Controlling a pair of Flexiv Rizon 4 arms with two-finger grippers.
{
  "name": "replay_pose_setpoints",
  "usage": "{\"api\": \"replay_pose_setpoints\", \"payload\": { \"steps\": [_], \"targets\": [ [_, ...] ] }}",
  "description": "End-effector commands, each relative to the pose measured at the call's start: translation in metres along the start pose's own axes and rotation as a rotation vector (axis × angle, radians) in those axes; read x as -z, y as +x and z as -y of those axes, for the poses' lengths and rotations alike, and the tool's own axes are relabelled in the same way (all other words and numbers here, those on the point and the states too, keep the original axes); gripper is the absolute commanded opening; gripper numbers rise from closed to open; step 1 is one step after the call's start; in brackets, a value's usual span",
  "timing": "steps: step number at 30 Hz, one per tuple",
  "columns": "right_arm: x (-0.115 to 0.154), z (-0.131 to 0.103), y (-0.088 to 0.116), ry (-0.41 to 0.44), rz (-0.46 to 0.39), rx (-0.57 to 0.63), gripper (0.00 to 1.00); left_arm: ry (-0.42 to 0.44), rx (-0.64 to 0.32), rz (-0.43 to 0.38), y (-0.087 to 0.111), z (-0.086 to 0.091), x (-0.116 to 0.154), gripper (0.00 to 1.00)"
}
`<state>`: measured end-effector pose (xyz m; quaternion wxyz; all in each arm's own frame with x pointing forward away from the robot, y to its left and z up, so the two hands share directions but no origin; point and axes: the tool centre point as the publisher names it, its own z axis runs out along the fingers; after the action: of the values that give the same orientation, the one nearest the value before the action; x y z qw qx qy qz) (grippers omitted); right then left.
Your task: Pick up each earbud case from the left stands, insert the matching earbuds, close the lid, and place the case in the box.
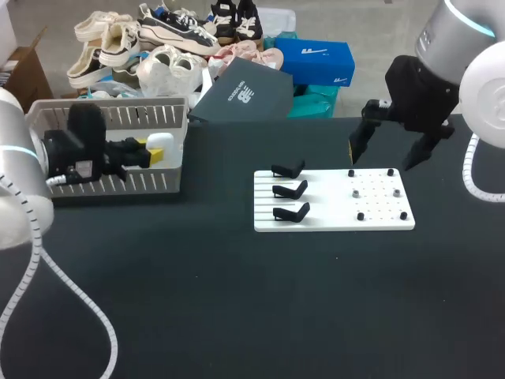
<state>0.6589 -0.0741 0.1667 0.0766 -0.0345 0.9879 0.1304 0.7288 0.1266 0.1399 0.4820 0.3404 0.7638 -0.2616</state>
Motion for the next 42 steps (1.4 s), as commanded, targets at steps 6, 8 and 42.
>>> {"api": "replay_pose_setpoints", "payload": {
  "steps": [6,8,42],
  "targets": [
    [0.0,0.0,0.003,0.002,0.008,-0.002,1.0,-0.548,-0.028,-0.063,-0.023,-0.048,-0.024,0.0],
    [0.0,0.0,0.003,0.002,0.008,-0.002,1.0,-0.557,-0.025,-0.072,-0.02,-0.061,-0.024,0.0],
    [0.0,0.0,0.003,0.002,0.008,-0.002,1.0,-0.332,-0.129,-0.04,-0.009,-0.035,-0.014,1.0]
  ]
}}
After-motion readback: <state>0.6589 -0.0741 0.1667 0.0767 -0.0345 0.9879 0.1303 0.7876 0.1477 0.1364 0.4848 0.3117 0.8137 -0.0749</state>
